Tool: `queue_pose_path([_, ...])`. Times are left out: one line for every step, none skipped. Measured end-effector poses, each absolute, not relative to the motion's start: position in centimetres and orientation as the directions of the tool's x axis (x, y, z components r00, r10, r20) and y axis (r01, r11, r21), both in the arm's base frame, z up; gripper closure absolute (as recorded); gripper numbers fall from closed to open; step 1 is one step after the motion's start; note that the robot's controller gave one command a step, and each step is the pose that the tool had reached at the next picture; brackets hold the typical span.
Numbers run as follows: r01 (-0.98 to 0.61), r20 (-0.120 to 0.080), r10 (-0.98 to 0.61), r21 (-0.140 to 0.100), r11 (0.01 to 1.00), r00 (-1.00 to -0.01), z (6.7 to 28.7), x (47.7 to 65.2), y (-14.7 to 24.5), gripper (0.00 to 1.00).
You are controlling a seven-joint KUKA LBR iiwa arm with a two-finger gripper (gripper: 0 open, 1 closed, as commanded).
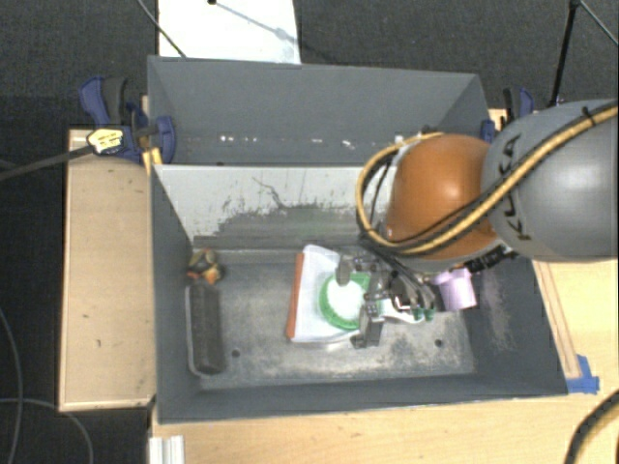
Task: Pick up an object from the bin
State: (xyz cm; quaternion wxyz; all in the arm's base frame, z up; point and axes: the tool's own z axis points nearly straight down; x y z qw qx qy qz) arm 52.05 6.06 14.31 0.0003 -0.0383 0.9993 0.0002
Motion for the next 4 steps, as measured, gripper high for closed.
queue_pose_path([0.032, -0.004, 0.032, 0.001, 0.999, -0.999, 9.6, 50.0, 2.1, 0.0])
queue_pose_path([-0.154, -0.003, -0.154, 0.0, 0.988, -0.988, 7.0, 51.3, -1.8, 1.0])
queue_pose_path([-0.154, -0.004, -0.154, 0.0, 0.988, -0.988, 7.0, 51.3, -1.7, 1.0])
queue_pose_path([-0.153, 0.002, -0.153, 0.001, 0.988, -0.988, 7.5, 51.2, -1.7, 1.0])
